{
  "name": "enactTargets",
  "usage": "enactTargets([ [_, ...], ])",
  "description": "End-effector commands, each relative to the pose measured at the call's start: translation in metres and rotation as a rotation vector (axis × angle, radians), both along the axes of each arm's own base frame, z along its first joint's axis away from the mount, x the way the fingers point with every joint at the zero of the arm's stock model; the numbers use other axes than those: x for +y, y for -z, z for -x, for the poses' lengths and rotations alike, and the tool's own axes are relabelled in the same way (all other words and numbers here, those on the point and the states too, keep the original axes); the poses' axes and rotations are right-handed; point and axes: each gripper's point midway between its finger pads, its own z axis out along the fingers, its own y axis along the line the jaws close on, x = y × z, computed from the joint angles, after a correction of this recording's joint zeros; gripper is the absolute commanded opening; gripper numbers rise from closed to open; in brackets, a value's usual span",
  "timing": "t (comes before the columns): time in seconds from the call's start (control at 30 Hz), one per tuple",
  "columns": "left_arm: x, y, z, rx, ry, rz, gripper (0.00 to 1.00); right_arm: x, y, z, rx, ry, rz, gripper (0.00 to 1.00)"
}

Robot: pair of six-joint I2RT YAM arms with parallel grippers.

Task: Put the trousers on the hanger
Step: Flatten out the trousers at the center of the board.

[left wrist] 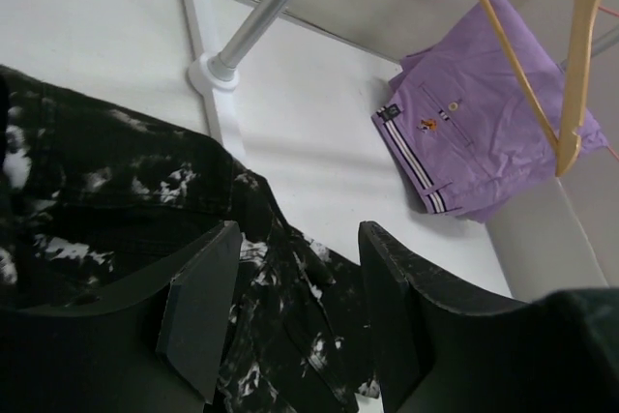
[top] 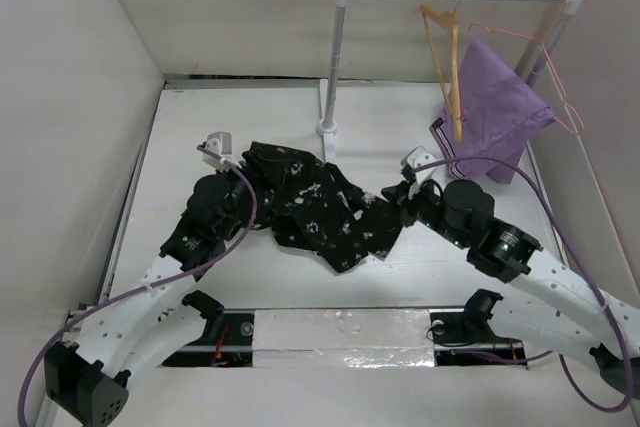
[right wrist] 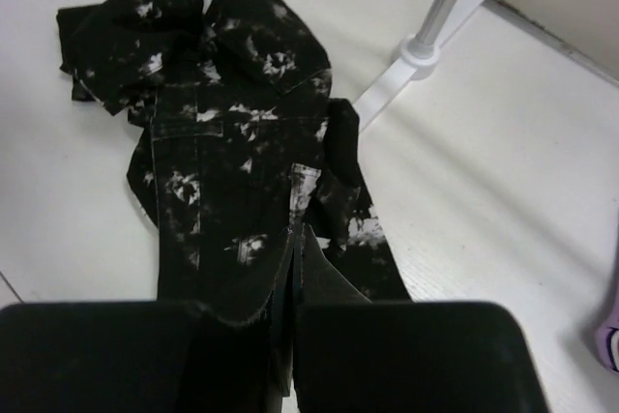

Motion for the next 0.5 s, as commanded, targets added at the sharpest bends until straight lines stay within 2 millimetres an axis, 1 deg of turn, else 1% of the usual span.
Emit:
enactTargets([
  [0.0,0.018,-0.001,0.006,0.002,-0.074,0.000,0.50,0.017,-0.018,0.000,-0.040,-0.031,-0.017,0.00],
  [0.03,0.025,0.002,0.011,0.012,-0.091,-0.001,0.49,0.022,-0.021,0.000,-0.041,-0.041,-0.016,0.00],
  [0.07,0.032,0.004,0.013,0.014,-0.122,-0.002,0.46,0.028,-0.016,-0.001,-0.031,-0.051,0.000,0.00],
  [0.1,0.036,0.007,0.015,0.015,-0.138,-0.001,0.43,0.034,-0.017,-0.002,-0.035,-0.060,-0.004,0.00],
  [0.13,0.043,0.014,0.020,0.027,-0.158,0.003,0.37,0.041,-0.018,-0.002,-0.038,-0.072,-0.008,0.00],
  [0.17,0.052,0.019,0.021,0.039,-0.201,0.000,0.32,0.049,-0.009,-0.007,-0.021,-0.077,0.016,0.00],
  [0.2,0.057,0.023,0.023,0.049,-0.224,0.003,0.26,0.057,-0.009,-0.007,-0.023,-0.104,0.013,0.00],
  [0.23,0.063,0.038,0.028,0.081,-0.244,-0.006,0.13,0.066,-0.006,-0.006,-0.020,-0.129,0.022,0.00],
  [0.27,0.066,0.044,0.029,0.098,-0.265,0.011,0.08,0.074,-0.010,-0.007,-0.025,-0.142,0.020,0.00],
  [0.3,0.067,0.051,0.031,0.108,-0.267,0.011,0.06,0.084,0.003,-0.013,-0.002,-0.148,0.053,0.06],
  [0.33,0.068,0.066,0.033,0.144,-0.268,-0.006,0.04,0.092,0.006,-0.014,0.003,-0.165,0.065,0.12],
  [0.37,0.069,0.073,0.035,0.174,-0.278,-0.006,0.04,0.098,0.010,-0.017,0.011,-0.172,0.077,0.19],
  [0.4,0.070,0.080,0.036,0.201,-0.286,-0.018,0.07,0.109,0.005,-0.017,-0.002,-0.192,0.074,0.37],
  [0.43,0.073,0.091,0.039,0.236,-0.296,-0.040,0.21,0.119,0.020,-0.023,0.015,-0.200,0.102,0.46],
  [0.47,0.074,0.097,0.040,0.249,-0.298,-0.045,0.36,0.128,0.025,-0.023,0.019,-0.213,0.114,0.54],
])
